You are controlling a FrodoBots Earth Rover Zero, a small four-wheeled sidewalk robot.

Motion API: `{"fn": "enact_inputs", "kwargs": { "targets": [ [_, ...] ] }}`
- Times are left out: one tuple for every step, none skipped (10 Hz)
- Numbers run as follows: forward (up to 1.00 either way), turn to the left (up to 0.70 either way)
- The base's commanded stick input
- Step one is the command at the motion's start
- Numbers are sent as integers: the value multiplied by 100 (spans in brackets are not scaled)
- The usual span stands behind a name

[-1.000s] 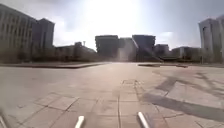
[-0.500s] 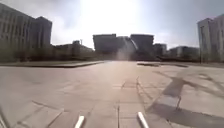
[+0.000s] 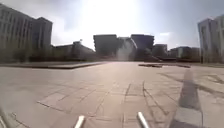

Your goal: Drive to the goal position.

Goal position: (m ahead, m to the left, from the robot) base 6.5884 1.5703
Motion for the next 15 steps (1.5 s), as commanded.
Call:
{"fn": "enact_inputs", "kwargs": {
  "targets": [
    [100, 0],
    [100, 0],
    [100, 0],
    [100, 0],
    [100, -1],
    [100, -6],
    [100, -11],
    [100, -16],
    [100, -22],
    [100, -27],
    [100, 0],
    [100, 0],
    [100, 0],
    [100, 0],
    [100, 0]
  ]
}}
